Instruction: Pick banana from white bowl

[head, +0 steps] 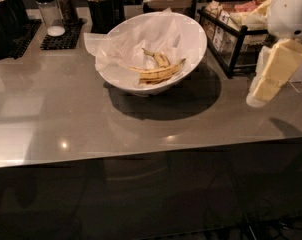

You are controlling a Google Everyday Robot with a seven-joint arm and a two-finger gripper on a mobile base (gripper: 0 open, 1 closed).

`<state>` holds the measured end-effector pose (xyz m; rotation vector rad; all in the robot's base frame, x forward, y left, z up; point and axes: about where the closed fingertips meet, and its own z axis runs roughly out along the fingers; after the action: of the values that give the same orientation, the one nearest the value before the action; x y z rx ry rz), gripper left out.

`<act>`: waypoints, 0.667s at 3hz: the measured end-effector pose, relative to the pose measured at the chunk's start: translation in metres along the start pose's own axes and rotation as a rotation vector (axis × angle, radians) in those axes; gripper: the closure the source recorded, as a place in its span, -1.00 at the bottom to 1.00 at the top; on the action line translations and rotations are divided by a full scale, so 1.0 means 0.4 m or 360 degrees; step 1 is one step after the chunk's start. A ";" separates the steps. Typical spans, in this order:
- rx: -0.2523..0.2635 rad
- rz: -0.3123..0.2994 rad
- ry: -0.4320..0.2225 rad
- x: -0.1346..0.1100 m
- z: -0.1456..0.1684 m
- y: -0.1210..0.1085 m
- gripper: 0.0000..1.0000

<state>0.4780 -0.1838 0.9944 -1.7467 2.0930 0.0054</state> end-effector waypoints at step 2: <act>-0.0188 -0.0300 -0.0408 -0.336 0.137 -0.129 -1.00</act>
Offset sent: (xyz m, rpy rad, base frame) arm 0.0989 0.1644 0.0256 0.2550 -0.0107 0.3887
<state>0.5607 -0.0540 0.9996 -1.8943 1.7726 0.2884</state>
